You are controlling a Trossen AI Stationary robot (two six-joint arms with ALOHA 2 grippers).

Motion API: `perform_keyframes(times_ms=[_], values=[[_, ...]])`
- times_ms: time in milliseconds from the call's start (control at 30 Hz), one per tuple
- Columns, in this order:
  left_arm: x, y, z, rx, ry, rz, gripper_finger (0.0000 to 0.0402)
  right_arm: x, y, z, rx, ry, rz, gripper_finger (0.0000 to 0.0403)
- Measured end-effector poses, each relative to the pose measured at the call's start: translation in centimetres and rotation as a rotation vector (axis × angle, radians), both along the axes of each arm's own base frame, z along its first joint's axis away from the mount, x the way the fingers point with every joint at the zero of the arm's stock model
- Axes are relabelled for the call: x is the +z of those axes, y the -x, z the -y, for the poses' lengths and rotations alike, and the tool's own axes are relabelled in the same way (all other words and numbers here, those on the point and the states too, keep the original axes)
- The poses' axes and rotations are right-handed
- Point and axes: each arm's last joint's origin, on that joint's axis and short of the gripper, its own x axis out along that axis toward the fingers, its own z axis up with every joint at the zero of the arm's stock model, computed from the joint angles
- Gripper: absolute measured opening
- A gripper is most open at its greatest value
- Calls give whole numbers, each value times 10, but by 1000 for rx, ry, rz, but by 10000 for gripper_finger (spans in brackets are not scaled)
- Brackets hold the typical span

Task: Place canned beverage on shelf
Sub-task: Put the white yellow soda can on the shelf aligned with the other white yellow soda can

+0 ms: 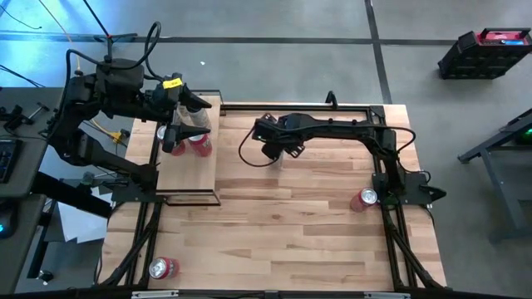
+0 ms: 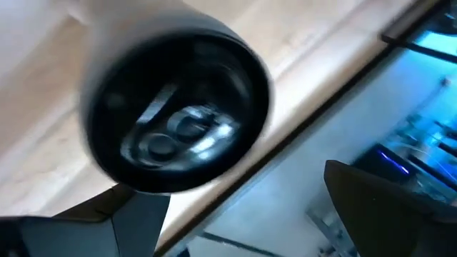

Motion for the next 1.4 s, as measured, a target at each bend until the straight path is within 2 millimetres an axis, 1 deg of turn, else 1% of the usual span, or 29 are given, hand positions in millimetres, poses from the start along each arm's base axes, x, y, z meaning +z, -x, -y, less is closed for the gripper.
perform_keyframes(times_ms=[200,267,400,500,600,700,800,967,1033,1100,1167,1267,1333,1400], values=[[-1,-1,0,-17,-17,-7,310,4,0,1,-10,35,18,348],[-2,-4,1,-49,-6,-14,310,6,1,0,-14,43,24,348],[-4,-11,-1,-55,-10,-33,310,16,2,-2,-59,45,69,348],[-6,-15,-7,-32,-25,-46,310,32,4,-3,-129,26,130,348],[-10,-22,-17,2,-38,-68,310,52,8,-4,-230,-41,212,348],[-13,-30,-28,35,-55,-92,310,71,14,-3,-361,-121,300,348],[-17,-39,-40,65,-78,-103,310,92,24,-1,-539,-135,385,348],[-29,-62,-60,96,-76,-153,310,120,51,1,-783,-88,454,348],[-33,-72,-66,86,-64,-155,310,134,63,1,-854,-93,557,348],[-37,-80,-72,87,-56,-159,310,151,81,-2,-899,-110,629,348],[-40,-84,-75,92,-52,-172,310,166,100,-5,-952,-93,719,348],[-38,-88,-79,91,-81,-140,310,184,132,-11,-1019,-122,826,348],[-36,-91,-82,82,-100,-108,310,194,157,-16,-1069,-142,898,348],[-37,-98,-86,46,-95,-74,310,198,177,-22,-1123,-167,962,348]])
